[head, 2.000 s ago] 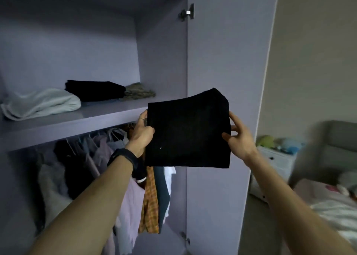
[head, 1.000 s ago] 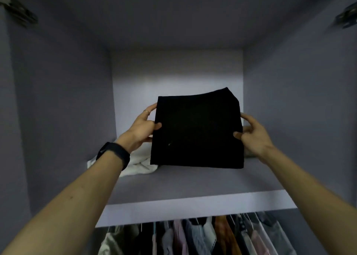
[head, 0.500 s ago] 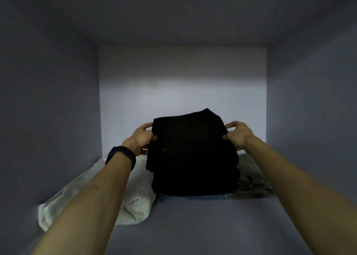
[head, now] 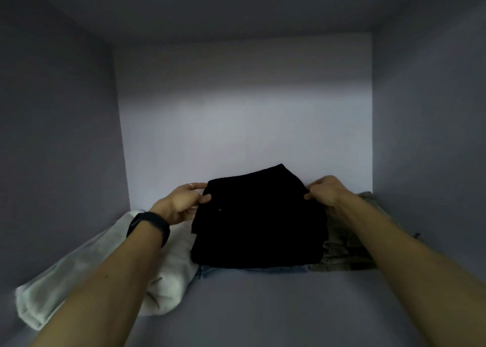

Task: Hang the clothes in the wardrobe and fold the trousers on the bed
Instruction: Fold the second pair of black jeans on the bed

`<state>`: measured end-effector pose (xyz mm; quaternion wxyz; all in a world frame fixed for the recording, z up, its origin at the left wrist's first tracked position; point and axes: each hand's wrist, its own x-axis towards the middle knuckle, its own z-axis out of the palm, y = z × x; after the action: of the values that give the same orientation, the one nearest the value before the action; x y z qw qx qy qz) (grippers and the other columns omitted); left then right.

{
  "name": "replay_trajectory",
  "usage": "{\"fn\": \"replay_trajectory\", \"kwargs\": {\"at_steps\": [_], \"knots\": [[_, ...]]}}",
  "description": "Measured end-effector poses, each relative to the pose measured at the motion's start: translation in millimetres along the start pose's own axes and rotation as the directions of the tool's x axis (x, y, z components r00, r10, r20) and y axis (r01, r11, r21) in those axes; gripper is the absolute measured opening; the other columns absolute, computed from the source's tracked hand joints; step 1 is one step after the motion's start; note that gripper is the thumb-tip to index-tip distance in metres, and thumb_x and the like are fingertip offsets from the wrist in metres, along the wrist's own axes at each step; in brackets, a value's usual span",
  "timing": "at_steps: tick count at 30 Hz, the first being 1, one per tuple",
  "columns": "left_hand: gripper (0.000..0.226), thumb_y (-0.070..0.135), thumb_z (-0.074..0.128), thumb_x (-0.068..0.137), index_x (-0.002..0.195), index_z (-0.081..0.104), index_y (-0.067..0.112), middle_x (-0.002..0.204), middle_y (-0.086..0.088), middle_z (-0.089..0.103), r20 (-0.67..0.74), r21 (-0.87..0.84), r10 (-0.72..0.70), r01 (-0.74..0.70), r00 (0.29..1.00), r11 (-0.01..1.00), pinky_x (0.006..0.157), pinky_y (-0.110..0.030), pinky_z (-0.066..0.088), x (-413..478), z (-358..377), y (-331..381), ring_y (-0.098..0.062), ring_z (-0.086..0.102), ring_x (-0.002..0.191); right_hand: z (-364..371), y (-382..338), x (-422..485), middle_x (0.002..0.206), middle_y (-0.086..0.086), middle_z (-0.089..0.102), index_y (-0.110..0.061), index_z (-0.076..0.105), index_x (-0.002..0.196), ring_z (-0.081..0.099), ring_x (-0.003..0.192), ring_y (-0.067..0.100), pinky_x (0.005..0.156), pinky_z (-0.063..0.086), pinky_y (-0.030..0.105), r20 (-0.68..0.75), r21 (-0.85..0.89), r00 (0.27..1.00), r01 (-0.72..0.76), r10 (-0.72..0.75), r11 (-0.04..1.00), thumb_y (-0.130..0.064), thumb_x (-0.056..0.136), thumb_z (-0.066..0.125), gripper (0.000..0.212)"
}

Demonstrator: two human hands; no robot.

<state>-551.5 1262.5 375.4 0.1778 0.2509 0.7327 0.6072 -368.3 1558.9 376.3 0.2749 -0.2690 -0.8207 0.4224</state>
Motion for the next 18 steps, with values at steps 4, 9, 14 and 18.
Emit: {"fn": "replay_trajectory", "kwargs": {"at_steps": [4,9,14,18], "knots": [[0.034,0.004,0.059,0.100,0.129,0.054,0.021,0.108,-0.011,0.066,-0.012,0.044,0.006,-0.006,1.000,0.999,0.072,-0.031,0.055,-2.7,4.7,10.1,-0.021,0.061,0.080,-14.5,-8.4,-0.6,0.100,0.014,0.068,0.002,0.071,0.107,0.065,0.085,0.025,0.085,0.059,0.036,-0.013,-0.069,1.000,0.027,-0.028,0.997,-0.006,0.087,0.072,0.021],[0.023,0.001,0.049,0.103,0.112,0.064,0.015,0.097,-0.009,0.057,-0.036,0.011,0.019,-0.019,0.999,1.000,0.067,-0.027,0.038,-6.5,15.5,4.6,-0.019,0.047,0.077,1.6,11.2,-14.1,0.120,0.016,0.066,0.001,0.064,0.126,0.065,0.101,0.030,0.093,0.056,0.036,0.053,-0.074,0.998,0.043,-0.039,0.996,-0.010,0.091,0.071,0.037],[0.031,0.005,0.045,0.104,0.130,0.061,0.003,0.115,-0.011,0.059,-0.052,-0.020,-0.015,0.014,0.999,1.000,0.082,-0.028,0.048,-3.8,1.4,-3.2,-0.021,0.057,0.095,11.0,4.9,-20.4,0.107,0.021,0.071,-0.011,0.067,0.083,0.069,0.095,0.032,0.090,0.059,0.042,-0.002,0.098,0.999,0.052,-0.052,0.994,-0.008,0.089,0.073,0.009],[0.029,0.010,0.051,0.104,0.130,0.064,0.010,0.128,-0.013,0.066,0.006,0.025,-0.049,0.049,0.999,0.998,0.101,-0.036,0.048,-7.8,-1.1,-20.6,-0.023,0.061,0.114,22.2,11.4,-24.2,0.115,0.018,0.069,0.004,0.067,0.117,0.067,0.098,0.030,0.092,0.057,0.040,0.033,-0.180,0.997,0.075,-0.070,0.981,-0.011,0.090,0.069,0.031]]}}
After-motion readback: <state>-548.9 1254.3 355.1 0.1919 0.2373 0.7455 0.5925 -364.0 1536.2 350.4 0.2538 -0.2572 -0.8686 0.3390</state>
